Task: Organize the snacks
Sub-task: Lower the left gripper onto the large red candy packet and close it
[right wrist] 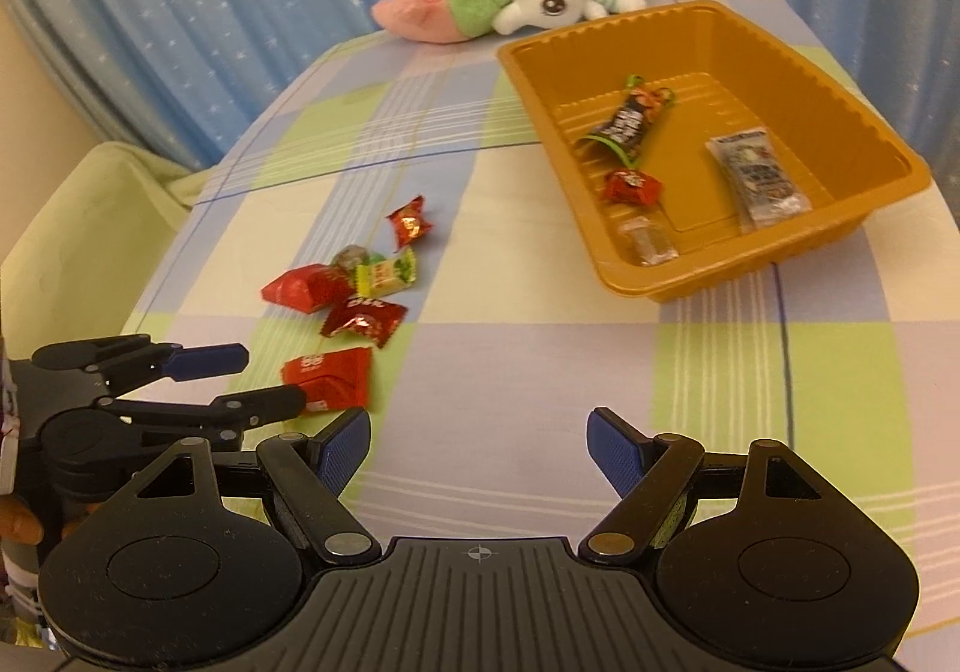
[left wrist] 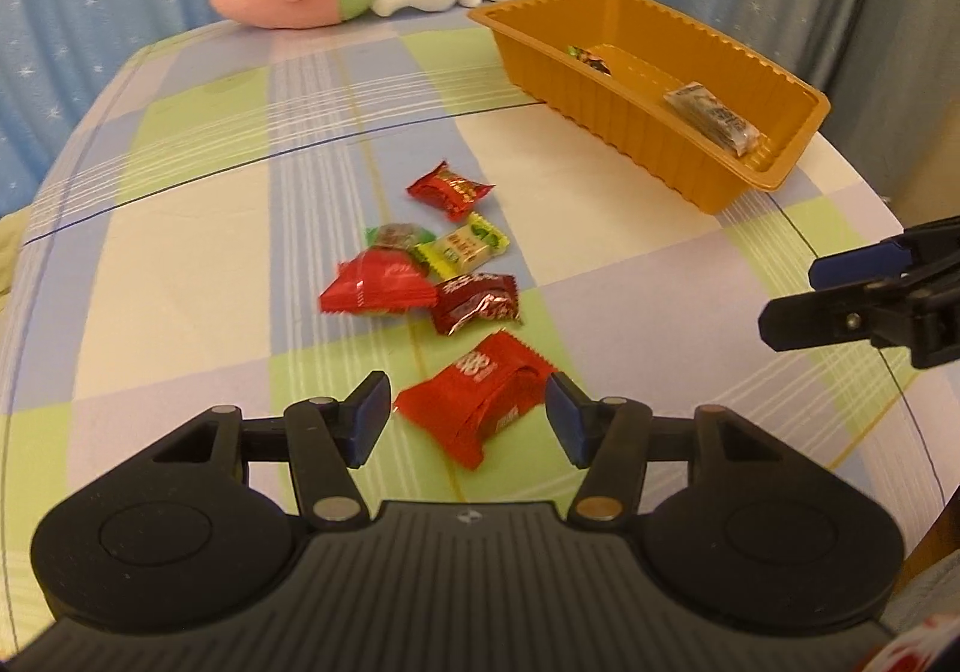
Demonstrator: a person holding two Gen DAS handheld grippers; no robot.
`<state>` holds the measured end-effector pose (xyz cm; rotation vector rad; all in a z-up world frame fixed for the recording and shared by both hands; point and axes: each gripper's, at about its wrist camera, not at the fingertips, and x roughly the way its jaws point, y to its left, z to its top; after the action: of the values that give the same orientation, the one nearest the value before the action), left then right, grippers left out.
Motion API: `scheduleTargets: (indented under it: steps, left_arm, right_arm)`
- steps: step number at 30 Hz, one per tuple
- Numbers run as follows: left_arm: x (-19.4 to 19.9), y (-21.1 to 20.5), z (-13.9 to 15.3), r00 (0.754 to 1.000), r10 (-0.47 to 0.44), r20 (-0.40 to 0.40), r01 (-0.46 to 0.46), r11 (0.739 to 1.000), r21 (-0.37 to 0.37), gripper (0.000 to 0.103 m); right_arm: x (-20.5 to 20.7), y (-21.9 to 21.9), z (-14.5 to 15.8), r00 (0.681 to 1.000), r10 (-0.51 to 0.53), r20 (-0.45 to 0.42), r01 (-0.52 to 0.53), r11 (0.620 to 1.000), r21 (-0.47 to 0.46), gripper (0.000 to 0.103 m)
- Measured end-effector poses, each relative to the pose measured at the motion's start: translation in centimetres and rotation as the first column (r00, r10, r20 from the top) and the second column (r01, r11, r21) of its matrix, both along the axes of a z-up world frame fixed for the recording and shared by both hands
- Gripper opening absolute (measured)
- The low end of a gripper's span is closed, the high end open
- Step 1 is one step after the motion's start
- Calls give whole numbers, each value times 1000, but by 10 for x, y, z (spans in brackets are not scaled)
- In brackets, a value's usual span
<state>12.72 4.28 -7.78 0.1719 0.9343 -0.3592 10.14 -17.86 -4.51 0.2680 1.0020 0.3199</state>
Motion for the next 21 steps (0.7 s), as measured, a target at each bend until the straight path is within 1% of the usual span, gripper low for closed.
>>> scheduleTargets:
  steps: [7,13,16,21]
  left_arm:
    - [17,-9,-13,997,-73,-38,73,997,2,55]
    - [13,-16,-20,991,-100,-83,100,995,-7,52]
    - [10,-18,-21,992,-85,-92,85,996,-7,52]
    - [18,-18,-18,994,-43,-101,40,999,-31,52]
  right_arm:
    - [-3,-10,-3,998,-65,-23,65,998,-2,79]
    - [-5,-19,-4,994,-103,-35,103,995,-1,79]
    - [-4,-21,-5,993,-115,-39,115,993,3,79]
    - [-2,-22,-5,993,-110,-41,110,994,7,79]
